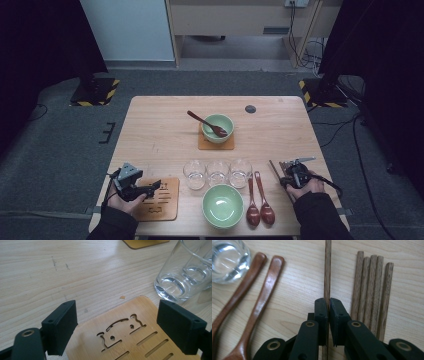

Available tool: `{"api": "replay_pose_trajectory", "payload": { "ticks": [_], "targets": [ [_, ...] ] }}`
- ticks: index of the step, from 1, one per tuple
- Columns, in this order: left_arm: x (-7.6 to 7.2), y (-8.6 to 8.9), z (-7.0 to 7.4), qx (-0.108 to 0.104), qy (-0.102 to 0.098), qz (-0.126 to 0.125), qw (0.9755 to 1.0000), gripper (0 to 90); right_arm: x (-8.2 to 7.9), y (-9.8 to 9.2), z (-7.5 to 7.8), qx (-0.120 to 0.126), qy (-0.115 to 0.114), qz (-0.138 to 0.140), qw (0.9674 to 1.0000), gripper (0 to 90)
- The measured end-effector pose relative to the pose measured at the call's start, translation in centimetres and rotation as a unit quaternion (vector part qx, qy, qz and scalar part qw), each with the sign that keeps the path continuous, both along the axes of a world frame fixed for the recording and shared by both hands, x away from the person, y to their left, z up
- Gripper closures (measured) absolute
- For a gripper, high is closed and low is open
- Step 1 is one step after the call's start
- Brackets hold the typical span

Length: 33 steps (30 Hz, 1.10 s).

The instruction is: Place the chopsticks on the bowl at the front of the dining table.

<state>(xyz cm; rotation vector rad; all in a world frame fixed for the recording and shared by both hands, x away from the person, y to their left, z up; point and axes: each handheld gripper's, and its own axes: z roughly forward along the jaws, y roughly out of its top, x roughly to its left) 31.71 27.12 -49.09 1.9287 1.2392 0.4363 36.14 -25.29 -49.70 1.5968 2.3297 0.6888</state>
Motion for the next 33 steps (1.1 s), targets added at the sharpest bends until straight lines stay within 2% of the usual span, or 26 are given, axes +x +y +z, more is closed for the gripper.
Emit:
{"api": "replay_pose_trajectory", "payload": {
  "ticks": [10,17,27,33],
  "targets": [
    [0.0,0.0,0.0,0.000,0.000,0.000,1.0000,16.0,0.0,-0.2,0.7,0.047,-0.017,-0.008,0.9987,84.7],
    [0.0,0.0,0.0,-0.003,-0.002,0.001,1.0000,16.1,0.0,-0.4,1.3,0.072,-0.044,-0.007,0.9964,84.7],
    [0.1,0.0,0.0,-0.004,-0.001,0.001,1.0000,16.1,0.2,-0.8,2.4,0.114,-0.091,-0.010,0.9892,84.7],
    [0.1,0.0,0.0,-0.003,-0.001,0.001,1.0000,16.1,0.3,-1.1,3.0,0.134,-0.108,-0.007,0.9851,84.7]
  ]
}}
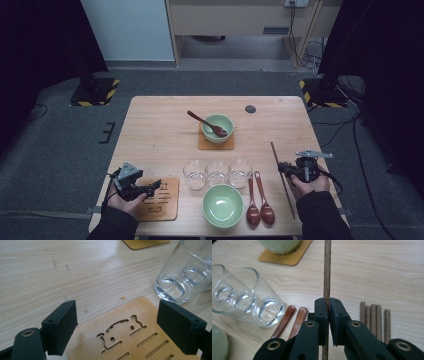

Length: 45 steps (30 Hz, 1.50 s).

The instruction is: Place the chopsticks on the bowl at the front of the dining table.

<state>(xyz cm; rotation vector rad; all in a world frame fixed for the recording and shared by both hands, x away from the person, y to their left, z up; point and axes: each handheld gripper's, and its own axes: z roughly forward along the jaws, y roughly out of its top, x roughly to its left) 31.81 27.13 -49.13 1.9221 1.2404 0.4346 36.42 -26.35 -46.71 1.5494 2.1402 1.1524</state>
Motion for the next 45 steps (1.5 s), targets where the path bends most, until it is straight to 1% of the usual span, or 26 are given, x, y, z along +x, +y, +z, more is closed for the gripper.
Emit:
{"api": "replay_pose_trajectory", "payload": {
  "ticks": [4,8,16,22,27,31,37,45],
  "targets": [
    [0.0,0.0,0.0,0.000,0.000,0.001,1.0000,16.1,0.0,-0.1,0.4,0.014,-0.008,0.000,0.9999,84.7],
    [0.0,0.0,0.0,0.000,0.000,0.001,1.0000,16.1,0.0,-0.3,0.8,0.028,-0.020,-0.002,0.9994,84.8],
    [0.0,0.0,0.0,0.001,0.000,0.001,1.0000,16.1,-0.1,-0.5,1.5,0.040,-0.046,-0.003,0.9981,84.8],
    [0.0,0.0,0.0,0.001,0.000,0.001,1.0000,16.1,-0.3,-0.4,2.1,0.055,-0.061,-0.003,0.9966,84.8],
    [0.1,0.0,0.0,0.001,0.000,0.001,1.0000,16.1,-0.3,-0.3,2.6,0.061,-0.070,0.000,0.9957,84.7],
    [0.0,0.0,0.0,0.001,0.000,0.001,1.0000,16.1,-0.2,-0.3,3.0,0.070,-0.079,-0.002,0.9944,84.7],
    [0.1,0.0,-0.1,0.001,0.000,0.001,1.0000,16.1,0.1,0.2,3.9,0.084,-0.095,0.004,0.9919,84.8],
    [0.1,0.0,-0.1,0.002,0.003,0.000,1.0000,16.1,0.7,0.7,5.0,0.099,-0.106,0.011,0.9894,84.7]
  ]
}}
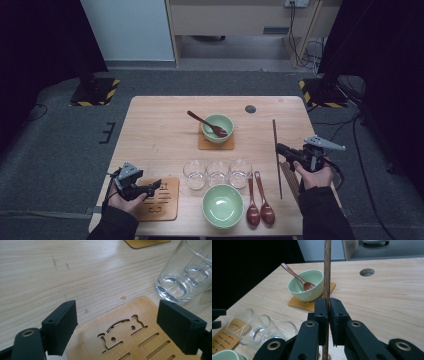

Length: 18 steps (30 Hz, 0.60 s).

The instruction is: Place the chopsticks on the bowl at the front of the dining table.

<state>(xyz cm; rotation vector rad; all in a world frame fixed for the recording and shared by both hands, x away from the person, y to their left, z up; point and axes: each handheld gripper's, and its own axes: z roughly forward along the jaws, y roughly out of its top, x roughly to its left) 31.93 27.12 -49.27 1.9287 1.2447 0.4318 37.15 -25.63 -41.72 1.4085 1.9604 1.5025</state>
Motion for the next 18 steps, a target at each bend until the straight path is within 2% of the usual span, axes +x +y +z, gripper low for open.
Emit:
{"api": "replay_pose_trajectory", "payload": {
  "ticks": [18],
  "targets": [
    [0.1,0.0,-0.1,-0.001,0.000,0.001,1.0000,16.1,1.8,1.1,3.6,0.042,-0.036,0.006,0.9985,84.7]
  ]
}}
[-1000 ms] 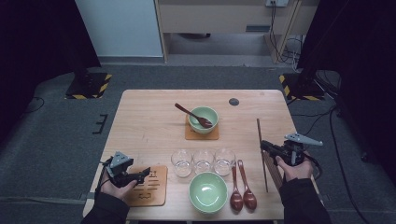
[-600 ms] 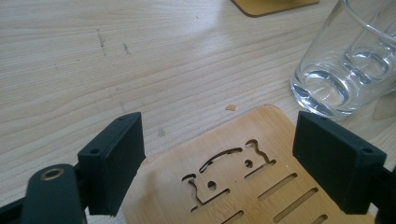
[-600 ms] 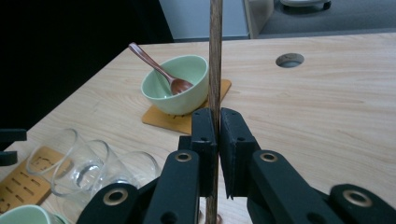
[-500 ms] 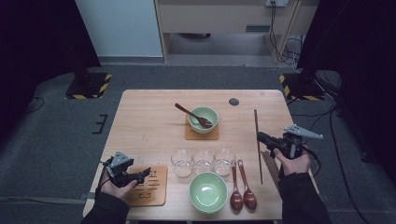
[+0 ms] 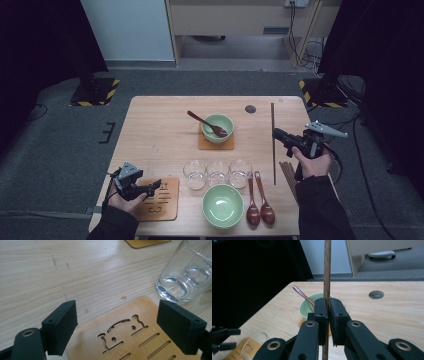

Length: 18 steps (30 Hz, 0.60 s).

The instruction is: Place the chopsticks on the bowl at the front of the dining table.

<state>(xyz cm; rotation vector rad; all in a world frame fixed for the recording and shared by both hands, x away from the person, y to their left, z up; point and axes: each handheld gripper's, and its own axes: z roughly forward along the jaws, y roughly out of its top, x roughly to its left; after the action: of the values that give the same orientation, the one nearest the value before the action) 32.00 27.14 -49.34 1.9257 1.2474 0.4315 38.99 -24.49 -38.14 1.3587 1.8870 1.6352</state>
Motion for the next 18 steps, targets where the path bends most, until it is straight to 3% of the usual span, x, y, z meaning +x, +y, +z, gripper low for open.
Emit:
{"api": "replay_pose_trajectory", "payload": {
  "ticks": [18],
  "targets": [
    [0.0,0.1,0.0,-0.001,0.000,0.000,1.0000,16.1,2.5,1.9,2.2,0.019,-0.021,0.006,0.9996,84.7]
  ]
}}
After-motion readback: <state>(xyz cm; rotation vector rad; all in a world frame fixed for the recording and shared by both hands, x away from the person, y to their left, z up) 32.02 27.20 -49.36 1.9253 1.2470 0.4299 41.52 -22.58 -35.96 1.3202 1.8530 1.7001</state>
